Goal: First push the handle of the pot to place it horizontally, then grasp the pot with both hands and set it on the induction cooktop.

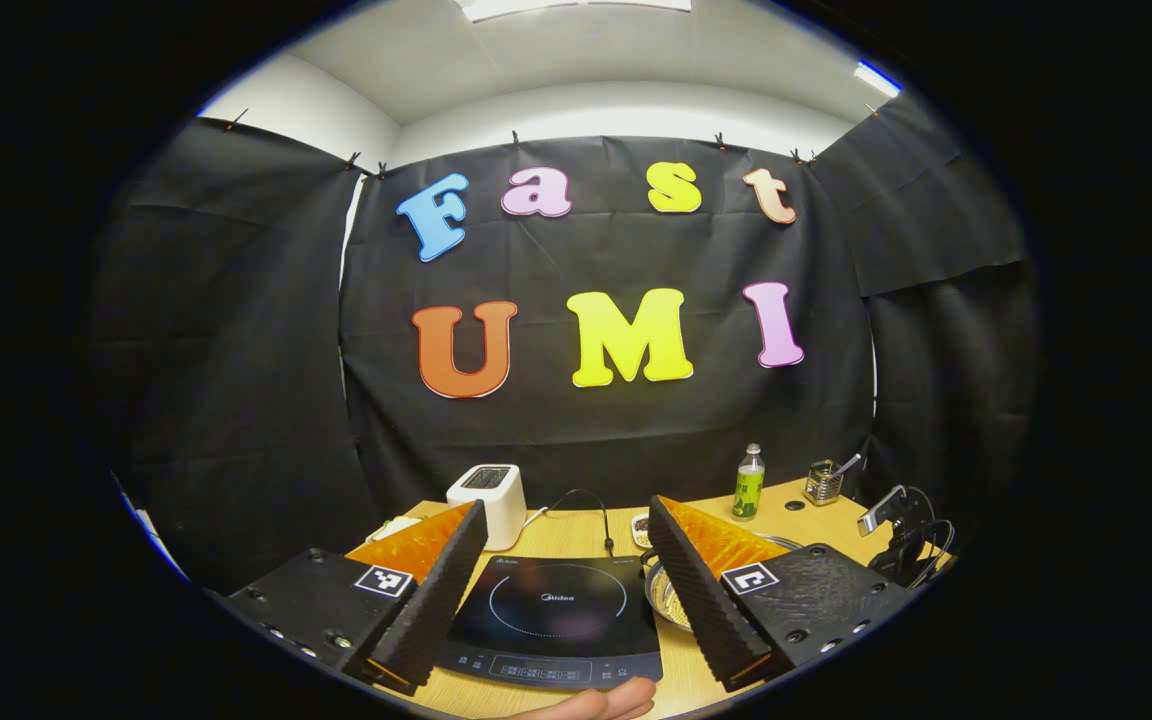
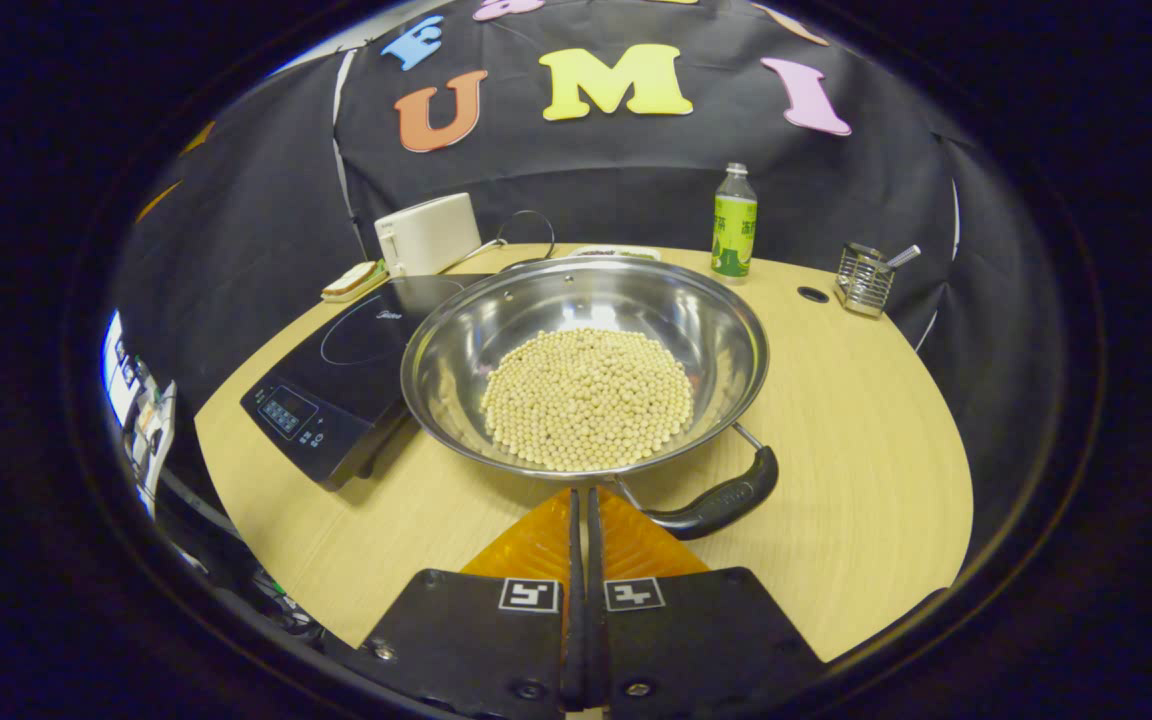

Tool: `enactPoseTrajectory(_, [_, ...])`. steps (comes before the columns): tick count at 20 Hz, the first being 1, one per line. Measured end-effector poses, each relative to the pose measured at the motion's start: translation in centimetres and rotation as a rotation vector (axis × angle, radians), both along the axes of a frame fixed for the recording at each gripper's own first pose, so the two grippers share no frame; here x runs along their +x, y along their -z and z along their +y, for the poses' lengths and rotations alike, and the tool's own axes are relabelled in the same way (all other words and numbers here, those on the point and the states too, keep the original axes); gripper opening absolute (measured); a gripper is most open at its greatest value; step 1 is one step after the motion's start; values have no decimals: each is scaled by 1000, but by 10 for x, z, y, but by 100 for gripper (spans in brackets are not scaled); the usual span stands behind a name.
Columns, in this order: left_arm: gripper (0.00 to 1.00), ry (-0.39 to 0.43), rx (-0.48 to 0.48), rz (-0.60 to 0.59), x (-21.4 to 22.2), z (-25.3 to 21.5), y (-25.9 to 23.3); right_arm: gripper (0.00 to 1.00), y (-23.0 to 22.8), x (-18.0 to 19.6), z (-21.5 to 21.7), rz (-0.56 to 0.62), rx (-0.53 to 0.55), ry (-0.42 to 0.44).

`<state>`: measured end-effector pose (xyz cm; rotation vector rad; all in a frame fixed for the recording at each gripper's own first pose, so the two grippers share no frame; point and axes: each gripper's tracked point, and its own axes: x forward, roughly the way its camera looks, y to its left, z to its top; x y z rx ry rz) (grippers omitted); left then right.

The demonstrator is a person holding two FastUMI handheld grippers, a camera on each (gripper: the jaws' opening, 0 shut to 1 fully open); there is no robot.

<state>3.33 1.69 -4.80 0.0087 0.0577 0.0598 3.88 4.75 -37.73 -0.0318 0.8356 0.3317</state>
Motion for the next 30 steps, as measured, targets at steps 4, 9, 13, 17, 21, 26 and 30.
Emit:
enactPoseTrajectory(4, [96,-7,-22,-13,7,1,-6,4,3,7,-11,14,6,14])
enactPoseTrajectory(9, [96,-18,-19,-21,17,5,-7,4,7,22,-29,34,1,40])
enactPoseTrajectory(13, [96,-17,-45,-11,26,7,0,4,12,32,-51,48,-31,69])
enactPoseTrajectory(17, [96,-54,-47,0,35,18,6,0,20,45,-73,81,-32,110])
enactPoseTrajectory(21, [96,-47,-61,6,44,14,11,4,20,58,-84,92,-36,125])
enactPoseTrajectory(26, [96,-34,-72,22,53,11,19,4,15,75,-97,86,-47,153])
enactPoseTrajectory(30, [96,-17,-80,36,62,7,28,4,10,90,-112,64,-57,203])
